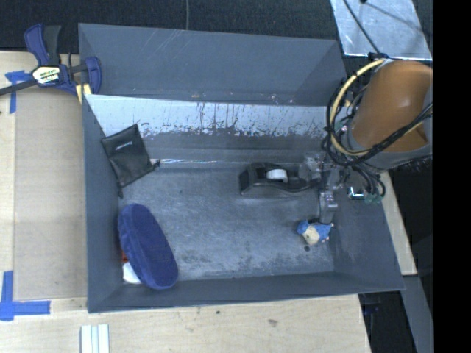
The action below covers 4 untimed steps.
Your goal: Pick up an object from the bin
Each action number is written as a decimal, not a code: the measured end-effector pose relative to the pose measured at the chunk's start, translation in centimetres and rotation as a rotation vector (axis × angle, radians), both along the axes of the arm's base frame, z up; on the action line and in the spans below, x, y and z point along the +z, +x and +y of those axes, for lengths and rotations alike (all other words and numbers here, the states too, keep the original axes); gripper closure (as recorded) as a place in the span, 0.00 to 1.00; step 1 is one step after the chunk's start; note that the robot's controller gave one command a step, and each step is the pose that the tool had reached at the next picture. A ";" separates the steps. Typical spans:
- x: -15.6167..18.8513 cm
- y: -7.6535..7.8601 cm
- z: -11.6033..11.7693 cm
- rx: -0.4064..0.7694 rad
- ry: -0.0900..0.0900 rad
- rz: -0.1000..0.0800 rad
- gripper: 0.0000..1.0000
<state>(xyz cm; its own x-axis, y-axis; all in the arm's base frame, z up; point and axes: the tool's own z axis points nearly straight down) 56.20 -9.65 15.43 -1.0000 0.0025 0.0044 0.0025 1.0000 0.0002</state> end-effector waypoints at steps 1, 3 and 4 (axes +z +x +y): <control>-8.7 -4.2 -4.8 -0.051 0.003 0.001 0.00; -4.9 -4.9 -5.4 -0.170 -0.002 -0.011 0.00; -8.5 -5.0 -5.0 -0.321 -0.001 -0.004 0.00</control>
Offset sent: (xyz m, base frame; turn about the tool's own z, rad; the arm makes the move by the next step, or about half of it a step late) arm -0.0399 -0.0477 -0.0843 0.0466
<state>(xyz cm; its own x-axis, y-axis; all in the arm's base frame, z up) 51.18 -14.60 6.93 -0.9480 0.3182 0.0006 0.3182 0.9480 0.0001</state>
